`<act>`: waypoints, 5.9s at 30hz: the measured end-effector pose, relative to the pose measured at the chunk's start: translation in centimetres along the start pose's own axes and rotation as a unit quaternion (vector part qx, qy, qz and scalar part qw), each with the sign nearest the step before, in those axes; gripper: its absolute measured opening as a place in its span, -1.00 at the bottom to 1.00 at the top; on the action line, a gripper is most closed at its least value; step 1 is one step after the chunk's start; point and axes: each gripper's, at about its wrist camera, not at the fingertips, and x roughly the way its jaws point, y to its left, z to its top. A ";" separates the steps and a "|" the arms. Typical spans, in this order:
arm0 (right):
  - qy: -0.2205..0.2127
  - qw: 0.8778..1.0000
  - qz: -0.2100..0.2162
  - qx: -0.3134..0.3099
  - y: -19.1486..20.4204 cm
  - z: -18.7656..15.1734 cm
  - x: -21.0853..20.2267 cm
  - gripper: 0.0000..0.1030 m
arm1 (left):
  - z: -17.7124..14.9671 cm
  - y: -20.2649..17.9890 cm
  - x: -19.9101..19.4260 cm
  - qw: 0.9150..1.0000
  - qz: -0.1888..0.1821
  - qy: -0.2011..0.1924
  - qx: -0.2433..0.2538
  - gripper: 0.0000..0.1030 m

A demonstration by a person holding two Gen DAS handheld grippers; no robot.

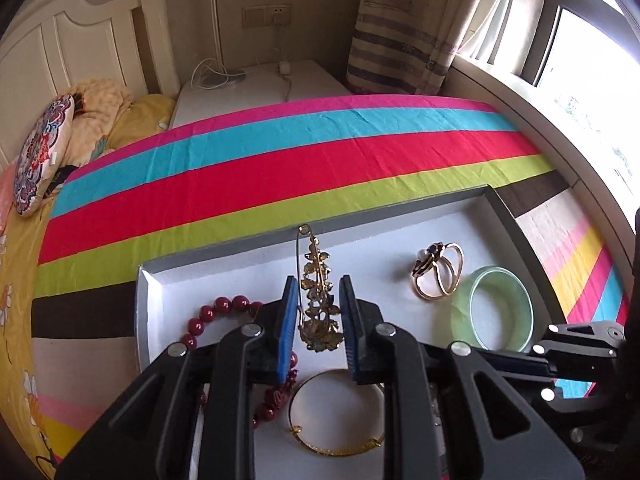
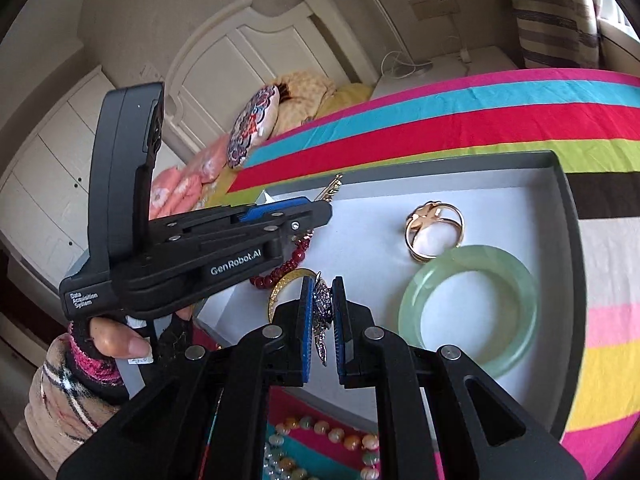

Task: Organize jewelry
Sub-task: 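Open both tools over the box to drop the ornament and hairpin, then withdraw both tools from the box back over the loose jewelry, then grasp the multicolour bead bracelet with the right tool while the left tool grasps the red cord bracelet, then carry both bracelets into the box and open both tools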

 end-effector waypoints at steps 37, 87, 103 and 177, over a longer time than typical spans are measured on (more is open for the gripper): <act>-0.028 0.981 -0.130 -0.139 0.7 -12.2 -9.7 0.15 | -18.9 2.4 -13.7 0.982 0.117 -0.147 -0.035 0.95; -0.107 0.947 -0.190 -0.234 6.8 -9.2 -9.6 -0.80 | -17.6 1.8 -12.0 0.996 0.021 -0.085 0.002 0.02; -0.129 0.952 -0.179 -0.211 5.7 -9.6 -11.0 -0.80 | -15.4 -1.3 -9.1 0.997 0.027 -0.049 0.059 -0.98; -0.062 0.976 -0.175 -0.116 1.7 6.2 0.9 0.16 | -5.1 0.1 -7.5 0.989 0.128 -0.067 0.043 0.13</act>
